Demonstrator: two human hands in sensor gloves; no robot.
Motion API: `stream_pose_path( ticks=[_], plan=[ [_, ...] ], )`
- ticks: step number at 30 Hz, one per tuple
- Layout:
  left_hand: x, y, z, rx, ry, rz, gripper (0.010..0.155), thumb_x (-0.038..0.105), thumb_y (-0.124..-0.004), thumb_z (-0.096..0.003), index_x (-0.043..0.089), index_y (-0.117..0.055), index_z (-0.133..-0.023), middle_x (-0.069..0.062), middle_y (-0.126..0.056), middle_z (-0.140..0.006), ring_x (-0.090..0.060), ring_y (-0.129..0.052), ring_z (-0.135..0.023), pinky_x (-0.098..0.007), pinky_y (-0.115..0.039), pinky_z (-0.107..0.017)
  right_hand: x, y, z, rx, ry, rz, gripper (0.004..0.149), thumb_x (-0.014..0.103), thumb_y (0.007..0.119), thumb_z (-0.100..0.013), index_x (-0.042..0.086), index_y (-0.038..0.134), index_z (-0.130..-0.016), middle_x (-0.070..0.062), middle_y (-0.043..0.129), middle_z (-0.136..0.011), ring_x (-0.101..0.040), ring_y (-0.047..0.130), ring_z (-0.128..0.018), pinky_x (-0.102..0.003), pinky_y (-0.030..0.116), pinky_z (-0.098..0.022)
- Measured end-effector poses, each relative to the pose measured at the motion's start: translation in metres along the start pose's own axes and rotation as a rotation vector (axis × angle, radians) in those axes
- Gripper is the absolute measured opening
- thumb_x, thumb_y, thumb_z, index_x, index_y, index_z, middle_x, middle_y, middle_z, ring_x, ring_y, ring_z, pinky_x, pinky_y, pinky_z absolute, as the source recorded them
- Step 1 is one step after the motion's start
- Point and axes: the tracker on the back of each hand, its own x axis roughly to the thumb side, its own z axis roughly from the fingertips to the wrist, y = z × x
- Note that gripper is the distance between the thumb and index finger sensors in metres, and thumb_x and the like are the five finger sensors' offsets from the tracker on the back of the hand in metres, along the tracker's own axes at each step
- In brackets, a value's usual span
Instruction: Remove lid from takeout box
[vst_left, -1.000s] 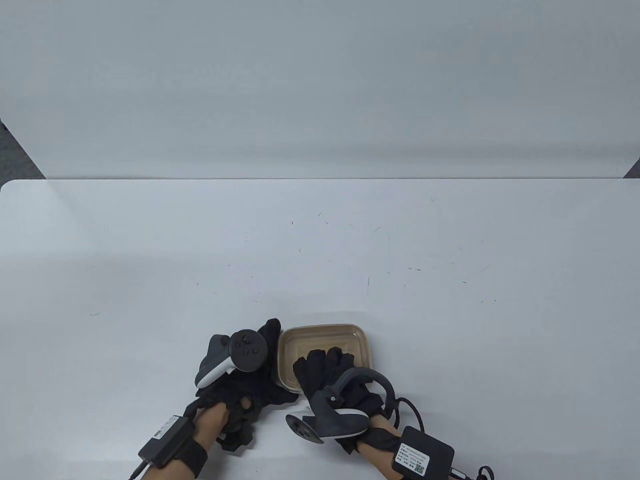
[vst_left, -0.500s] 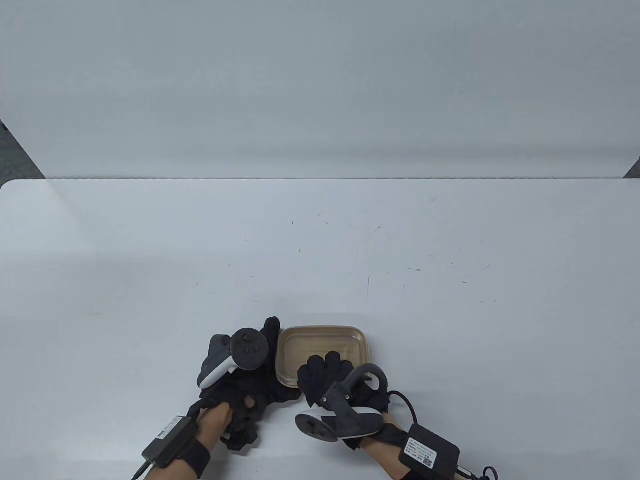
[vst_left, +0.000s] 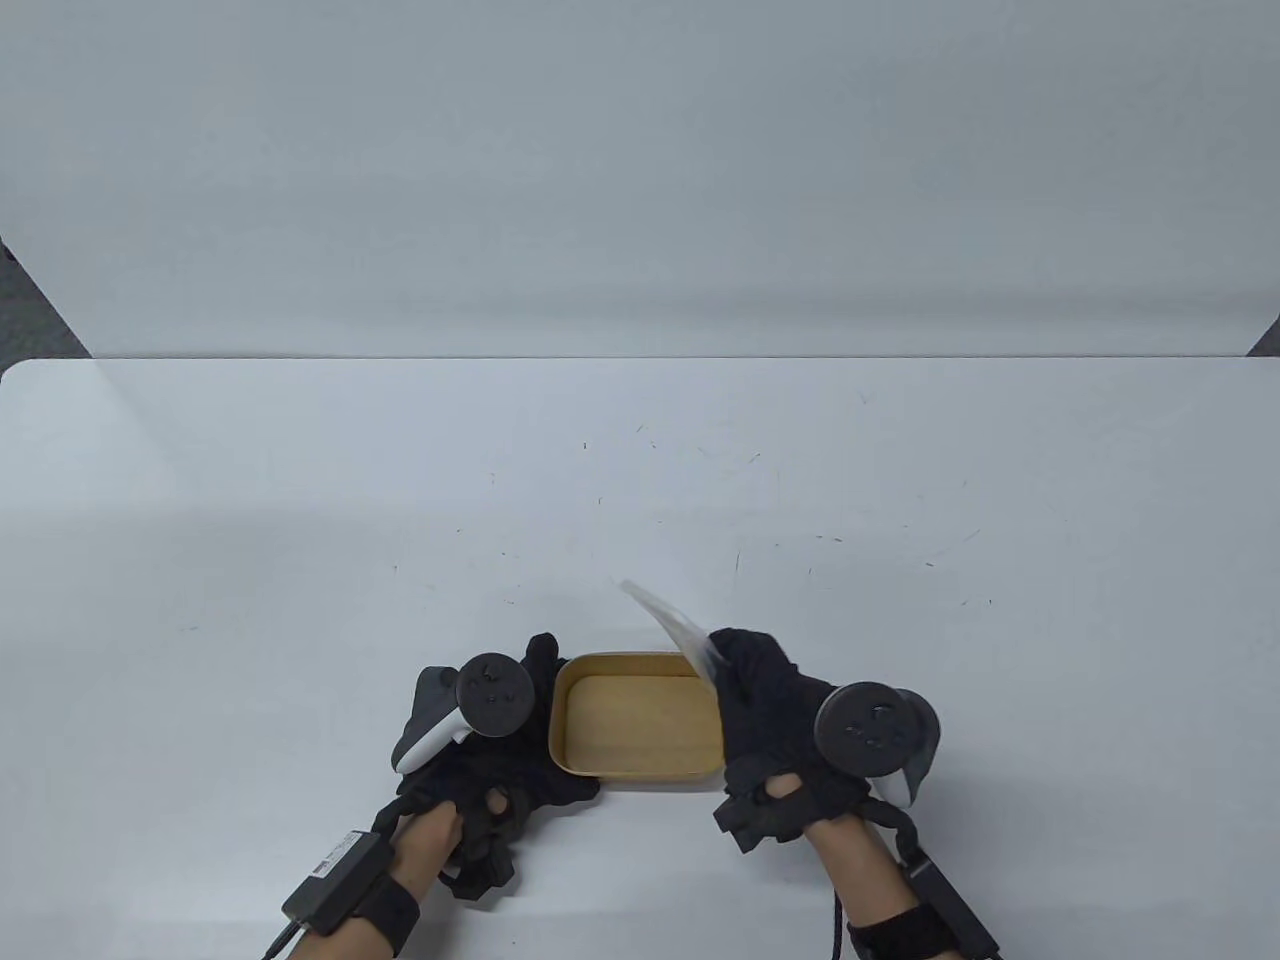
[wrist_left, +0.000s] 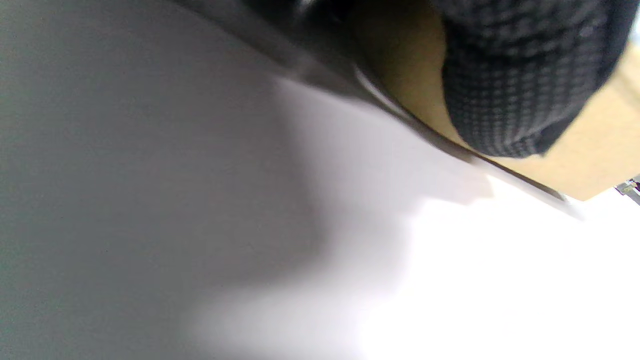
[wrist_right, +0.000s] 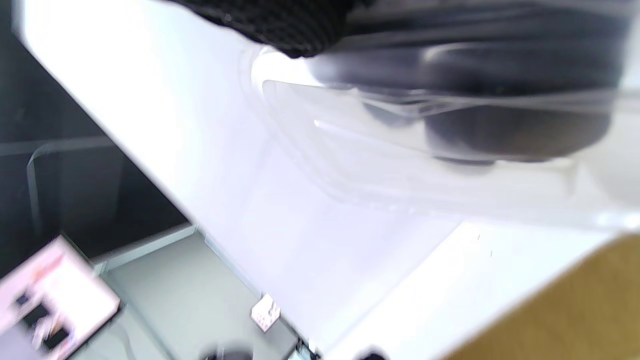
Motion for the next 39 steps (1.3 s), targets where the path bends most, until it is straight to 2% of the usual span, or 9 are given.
stream_pose_path(
  ticks=[7,13,17,22,27,32,35,37,39],
  plan=[
    [0.001,-0.001,0.0,0.001,0.006,-0.018,0.14,0.064,-0.099,-0.0295,0.027,0.018,-0.098,0.011,-0.032,-0.125,-0.015,-0.019,-0.122,-0.061,-0.009,-0.079,-0.027,-0.064,-0.006,-0.275,0.169,0.095,0.045,0.022,0.071,-0.048,0.002,0.067,-0.088,-0.025,0.074,-0.088,-0.054,0.091,-0.067,-0.061,0.088,-0.042],
    [0.001,-0.001,-0.001,-0.003,0.003,-0.021,0.139,0.064,-0.098,-0.03,0.027,0.018,-0.098,0.01,-0.031,-0.125,-0.015,-0.018,-0.122,-0.061,-0.008,-0.079,-0.098,-0.075,-0.003,-0.02,0.634,-0.114,0.045,0.023,0.073,-0.048,0.001,0.071,-0.087,-0.027,0.076,-0.086,-0.053,0.093,-0.061,-0.057,0.089,-0.038],
    [0.002,-0.001,-0.001,-0.005,0.002,-0.021,0.139,0.064,-0.098,-0.0302,0.027,0.017,-0.098,0.01,-0.031,-0.125,-0.016,-0.018,-0.122,-0.062,-0.008,-0.079,-0.111,-0.073,-0.002,-0.061,0.728,-0.002,0.05,0.023,0.072,-0.049,-0.001,0.066,-0.091,-0.031,0.071,-0.09,-0.055,0.09,-0.065,-0.058,0.088,-0.04],
    [0.001,-0.001,-0.001,-0.017,-0.009,-0.014,0.138,0.062,-0.099,-0.0302,0.03,0.017,-0.098,0.01,-0.029,-0.124,-0.017,-0.015,-0.121,-0.062,-0.007,-0.079,-0.098,-0.073,-0.003,-0.103,0.604,0.322,0.066,0.031,0.072,-0.05,-0.002,0.049,-0.102,-0.034,0.048,-0.102,-0.063,0.068,-0.082,-0.07,0.071,-0.054],
    [-0.005,0.005,0.003,-0.014,-0.06,0.029,0.138,0.056,-0.102,-0.0277,0.029,0.012,-0.1,0.002,-0.027,-0.124,-0.025,-0.011,-0.119,-0.066,-0.007,-0.078,-0.071,-0.065,-0.004,-0.1,0.416,0.265,0.065,0.031,0.073,-0.049,-0.003,0.054,-0.101,-0.035,0.048,-0.102,-0.064,0.066,-0.083,-0.073,0.067,-0.055],
    [-0.017,0.027,0.022,0.031,-0.137,0.115,0.135,0.058,-0.101,-0.0274,0.022,0.005,-0.104,-0.009,-0.027,-0.124,-0.041,-0.015,-0.119,-0.075,-0.011,-0.075,-0.029,-0.051,-0.003,-0.083,0.163,0.404,0.063,0.031,0.073,-0.049,-0.001,0.056,-0.101,-0.034,0.047,-0.104,-0.064,0.063,-0.085,-0.075,0.063,-0.057],
    [-0.022,0.05,0.041,0.174,-0.176,0.238,0.121,0.064,-0.086,-0.0354,0.022,0.003,-0.106,-0.013,-0.027,-0.123,-0.043,-0.018,-0.119,-0.076,-0.015,-0.076,-0.007,-0.041,0.001,-0.094,0.023,0.516,0.062,0.03,0.073,-0.049,-0.001,0.058,-0.101,-0.033,0.048,-0.104,-0.063,0.063,-0.086,-0.075,0.063,-0.058],
    [-0.022,0.06,0.053,0.315,-0.174,0.303,0.103,0.058,-0.079,-0.0412,0.02,-0.015,-0.112,-0.019,-0.037,-0.121,-0.049,-0.033,-0.117,-0.075,-0.028,-0.079,0.002,-0.036,0.003,-0.095,-0.051,0.564,0.062,0.03,0.073,-0.049,-0.001,0.058,-0.101,-0.033,0.048,-0.105,-0.063,0.062,-0.086,-0.075,0.062,-0.058],
    [-0.015,0.07,0.069,0.546,-0.175,0.146,0.089,0.054,-0.079,-0.0416,0.019,-0.04,-0.113,-0.021,-0.049,-0.119,-0.051,-0.046,-0.114,-0.075,-0.038,-0.079,0.011,-0.03,0.006,-0.079,-0.129,0.613,0.062,0.03,0.073,-0.049,0.0,0.057,-0.101,-0.032,0.045,-0.106,-0.063,0.06,-0.088,-0.075,0.06,-0.06]
  ],
)
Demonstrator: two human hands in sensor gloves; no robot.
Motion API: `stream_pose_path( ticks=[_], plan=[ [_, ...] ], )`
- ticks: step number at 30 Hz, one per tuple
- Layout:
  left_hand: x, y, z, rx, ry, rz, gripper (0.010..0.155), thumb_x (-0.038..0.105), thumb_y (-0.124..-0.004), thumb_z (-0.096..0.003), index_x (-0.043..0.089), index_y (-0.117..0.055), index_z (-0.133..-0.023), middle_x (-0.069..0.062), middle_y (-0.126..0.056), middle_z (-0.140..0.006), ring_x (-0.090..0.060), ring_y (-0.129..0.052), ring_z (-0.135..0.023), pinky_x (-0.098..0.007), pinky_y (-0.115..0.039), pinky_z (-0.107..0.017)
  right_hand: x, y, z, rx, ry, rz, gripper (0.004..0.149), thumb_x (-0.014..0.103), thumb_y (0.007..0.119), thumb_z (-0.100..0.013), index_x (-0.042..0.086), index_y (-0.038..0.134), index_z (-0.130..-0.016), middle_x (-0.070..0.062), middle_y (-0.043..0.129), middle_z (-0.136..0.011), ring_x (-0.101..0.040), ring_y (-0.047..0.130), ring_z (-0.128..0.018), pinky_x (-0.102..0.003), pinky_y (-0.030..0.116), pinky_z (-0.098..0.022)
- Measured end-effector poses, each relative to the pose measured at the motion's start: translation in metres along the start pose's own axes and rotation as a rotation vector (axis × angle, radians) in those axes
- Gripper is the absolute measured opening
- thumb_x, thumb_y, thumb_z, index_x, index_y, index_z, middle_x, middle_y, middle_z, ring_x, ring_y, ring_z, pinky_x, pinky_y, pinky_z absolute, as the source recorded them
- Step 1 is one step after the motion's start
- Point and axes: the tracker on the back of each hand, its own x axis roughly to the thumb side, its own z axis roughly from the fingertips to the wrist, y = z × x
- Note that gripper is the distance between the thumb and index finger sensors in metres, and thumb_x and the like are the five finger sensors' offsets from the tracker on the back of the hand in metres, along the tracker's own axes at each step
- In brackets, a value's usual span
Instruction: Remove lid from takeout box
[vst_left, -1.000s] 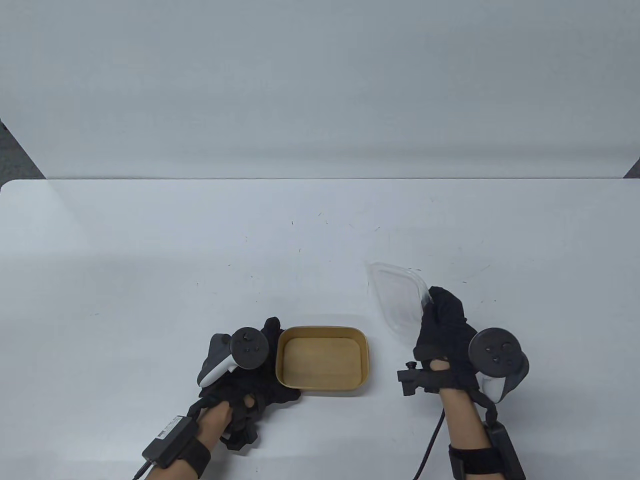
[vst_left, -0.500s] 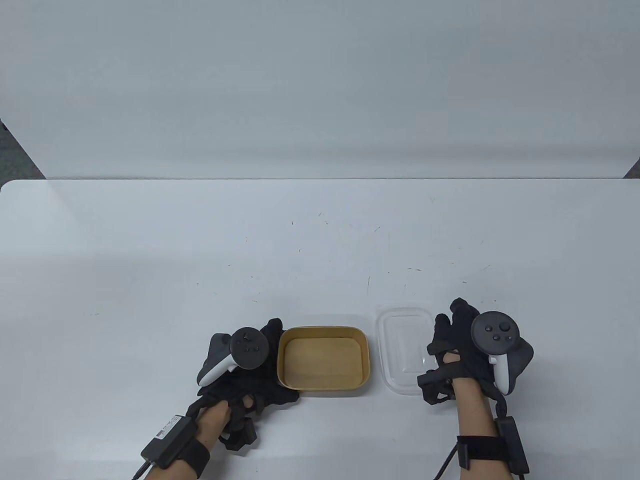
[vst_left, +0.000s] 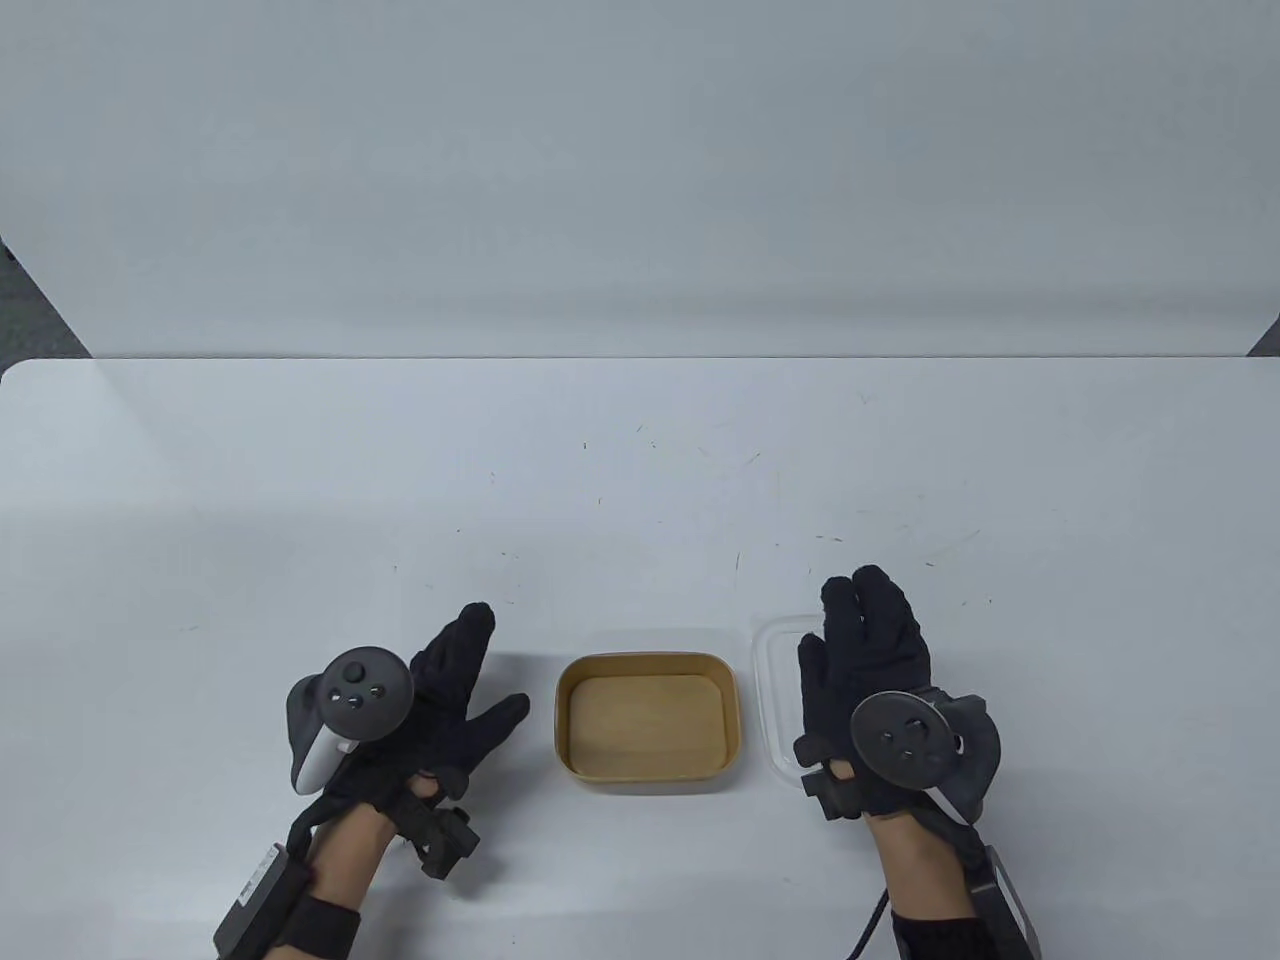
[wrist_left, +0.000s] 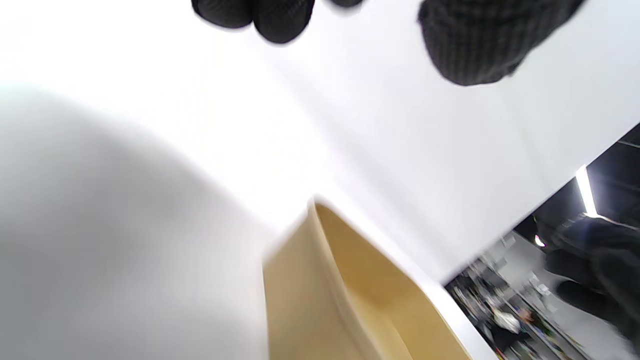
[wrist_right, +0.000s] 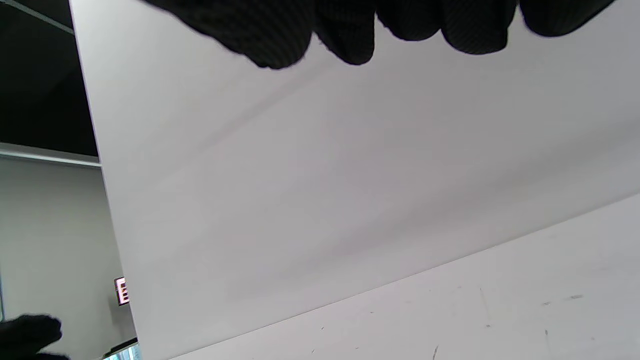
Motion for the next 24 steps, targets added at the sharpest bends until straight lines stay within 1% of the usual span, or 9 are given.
stream_pose_path(
  ticks=[1,3,5,6,8,9,12,19,24],
  plan=[
    [0.006,0.003,0.003,0.042,-0.027,-0.12,0.087,0.054,-0.079,-0.0417,0.02,-0.043,-0.113,-0.02,-0.05,-0.118,-0.05,-0.048,-0.114,-0.074,-0.039,-0.079,0.004,0.001,0.001,0.013,-0.035,0.002,0.064,0.03,0.073,-0.05,0.001,0.053,-0.103,-0.032,0.04,-0.107,-0.063,0.054,-0.091,-0.076,0.057,-0.061],
    [0.02,0.004,0.007,0.1,-0.076,-0.45,0.087,0.055,-0.078,-0.0421,0.021,-0.041,-0.113,-0.018,-0.045,-0.12,-0.049,-0.044,-0.115,-0.074,-0.037,-0.079,0.009,0.005,0.002,0.067,-0.085,0.025,0.069,0.032,0.073,-0.05,0.004,0.045,-0.106,-0.03,0.03,-0.11,-0.062,0.044,-0.095,-0.078,0.049,-0.064],
    [0.028,-0.002,0.009,0.09,-0.059,-0.703,0.091,0.057,-0.076,-0.0419,0.023,-0.034,-0.114,-0.017,-0.035,-0.122,-0.047,-0.036,-0.117,-0.074,-0.034,-0.08,0.012,0.013,0.003,0.162,-0.099,0.079,0.079,0.039,0.075,-0.049,0.009,0.034,-0.11,-0.029,0.02,-0.113,-0.061,0.031,-0.099,-0.082,0.039,-0.065],
    [0.03,-0.006,0.009,0.083,-0.062,-0.775,0.092,0.059,-0.075,-0.042,0.024,-0.031,-0.114,-0.016,-0.033,-0.123,-0.046,-0.034,-0.118,-0.073,-0.033,-0.08,0.013,0.018,0.004,0.231,-0.098,0.126,0.084,0.045,0.075,-0.049,0.012,0.029,-0.111,-0.027,0.015,-0.114,-0.061,0.026,-0.1,-0.083,0.036,-0.065],
    [0.028,-0.013,0.008,0.046,-0.067,-0.764,0.092,0.059,-0.075,-0.0415,0.024,-0.03,-0.114,-0.015,-0.033,-0.123,-0.046,-0.034,-0.118,-0.073,-0.033,-0.08,0.012,0.027,0.005,0.342,-0.11,0.196,0.088,0.051,0.073,-0.049,0.018,0.021,-0.112,-0.023,0.011,-0.115,-0.059,0.021,-0.101,-0.083,0.032,-0.066],
    [0.027,-0.016,0.007,0.022,-0.056,-0.739,0.093,0.059,-0.075,-0.0414,0.024,-0.03,-0.114,-0.016,-0.032,-0.123,-0.046,-0.033,-0.118,-0.074,-0.032,-0.08,0.012,0.029,0.005,0.349,-0.114,0.199,0.087,0.052,0.073,-0.048,0.018,0.023,-0.112,-0.023,0.013,-0.116,-0.059,0.023,-0.102,-0.083,0.033,-0.066],
    [0.019,-0.022,0.004,-0.044,-0.015,-0.695,0.091,0.058,-0.076,-0.0415,0.025,-0.033,-0.115,-0.016,-0.031,-0.123,-0.046,-0.031,-0.118,-0.074,-0.03,-0.08,0.01,0.031,0.004,0.352,-0.101,0.171,0.078,0.047,0.074,-0.048,0.013,0.042,-0.111,-0.025,0.028,-0.116,-0.059,0.034,-0.1,-0.082,0.04,-0.065],
    [0.007,-0.023,0.001,-0.09,0.038,-0.686,0.089,0.058,-0.076,-0.0415,0.024,-0.037,-0.114,-0.017,-0.033,-0.123,-0.047,-0.034,-0.117,-0.075,-0.031,-0.079,0.003,0.034,0.002,0.367,-0.04,0.178,0.073,0.042,0.073,-0.049,0.01,0.047,-0.11,-0.028,0.032,-0.114,-0.06,0.038,-0.099,-0.081,0.043,-0.065],
    [0.008,-0.022,0.002,-0.075,0.041,-0.697,0.09,0.058,-0.076,-0.0415,0.024,-0.034,-0.114,-0.016,-0.032,-0.123,-0.046,-0.032,-0.118,-0.074,-0.03,-0.08,0.001,0.034,0.001,0.359,-0.029,0.163,0.072,0.041,0.073,-0.049,0.009,0.048,-0.109,-0.028,0.032,-0.114,-0.061,0.039,-0.098,-0.081,0.044,-0.065]
  ],
)
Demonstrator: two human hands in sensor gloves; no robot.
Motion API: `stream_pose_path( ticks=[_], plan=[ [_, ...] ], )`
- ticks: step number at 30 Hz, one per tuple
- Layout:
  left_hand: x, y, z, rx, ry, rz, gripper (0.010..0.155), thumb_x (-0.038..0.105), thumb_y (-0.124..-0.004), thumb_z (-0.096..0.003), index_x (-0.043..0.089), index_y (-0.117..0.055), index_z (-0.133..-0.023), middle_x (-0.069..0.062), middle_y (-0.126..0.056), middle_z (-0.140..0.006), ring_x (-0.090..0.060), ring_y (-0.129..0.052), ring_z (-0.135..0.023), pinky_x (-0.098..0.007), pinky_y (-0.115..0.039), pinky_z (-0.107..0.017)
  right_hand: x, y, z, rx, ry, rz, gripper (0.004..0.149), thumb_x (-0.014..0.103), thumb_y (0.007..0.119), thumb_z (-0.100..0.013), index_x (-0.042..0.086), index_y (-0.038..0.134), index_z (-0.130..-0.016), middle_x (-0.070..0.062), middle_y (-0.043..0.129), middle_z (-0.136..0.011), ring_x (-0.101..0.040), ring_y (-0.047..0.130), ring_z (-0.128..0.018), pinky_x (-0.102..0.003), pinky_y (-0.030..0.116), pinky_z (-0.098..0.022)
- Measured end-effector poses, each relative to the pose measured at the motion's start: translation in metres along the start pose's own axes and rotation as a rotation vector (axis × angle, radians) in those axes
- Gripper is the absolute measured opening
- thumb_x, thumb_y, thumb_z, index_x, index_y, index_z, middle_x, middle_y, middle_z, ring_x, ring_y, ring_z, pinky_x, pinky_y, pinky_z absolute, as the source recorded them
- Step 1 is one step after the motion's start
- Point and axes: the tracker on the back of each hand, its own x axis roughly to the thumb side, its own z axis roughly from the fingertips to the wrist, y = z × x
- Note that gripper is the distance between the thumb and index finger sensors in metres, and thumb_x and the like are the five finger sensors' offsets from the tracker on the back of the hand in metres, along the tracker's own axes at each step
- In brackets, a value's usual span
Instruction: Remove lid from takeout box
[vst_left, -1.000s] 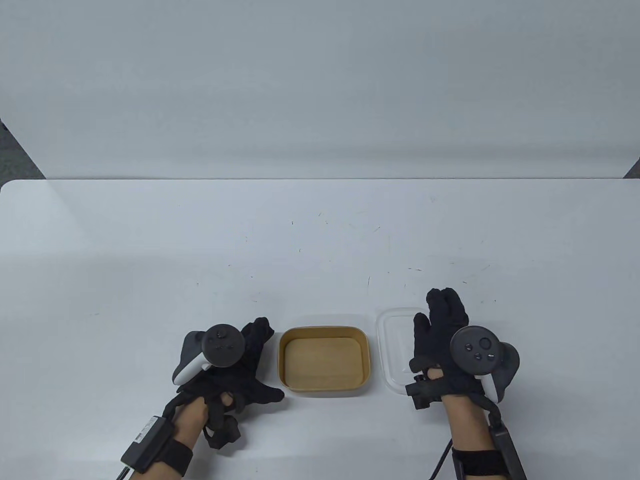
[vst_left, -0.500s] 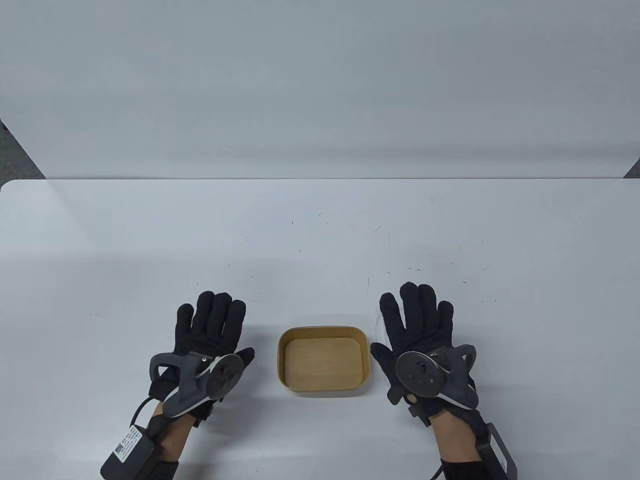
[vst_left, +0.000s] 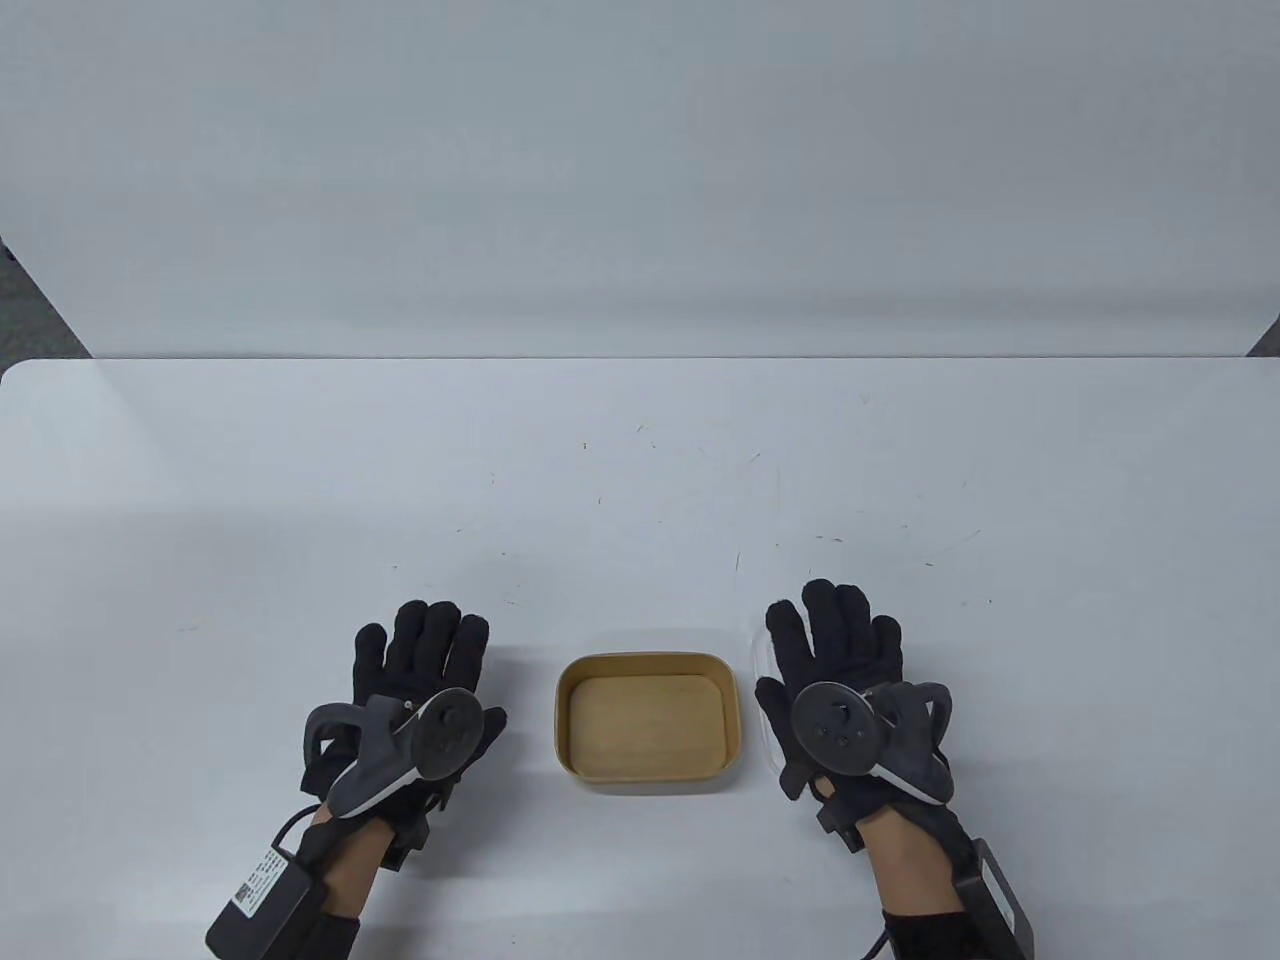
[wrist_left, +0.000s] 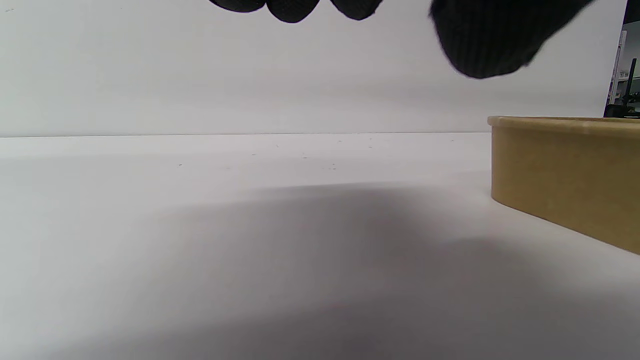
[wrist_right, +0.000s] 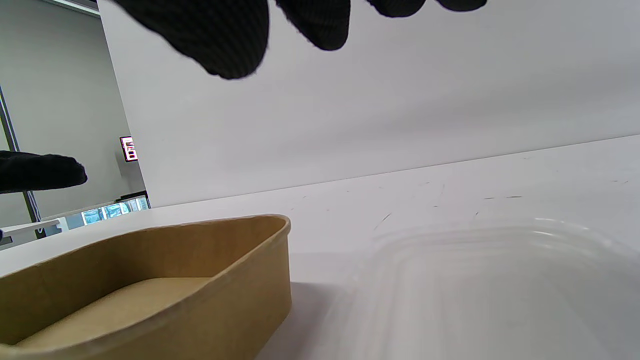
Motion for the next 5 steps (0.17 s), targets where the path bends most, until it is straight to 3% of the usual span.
stream_pose_path(
  ticks=[5],
  plan=[
    [0.0016,-0.003,-0.0006,-0.011,-0.007,-0.022,0.091,0.058,-0.076,-0.0414,0.025,-0.032,-0.114,-0.016,-0.03,-0.123,-0.045,-0.031,-0.118,-0.075,-0.029,-0.08,0.0001,-0.0017,0.0009,-0.017,0.001,-0.003,0.072,0.041,0.073,-0.05,0.009,0.048,-0.109,-0.029,0.033,-0.113,-0.061,0.04,-0.098,-0.081,0.045,-0.064]
  ],
)
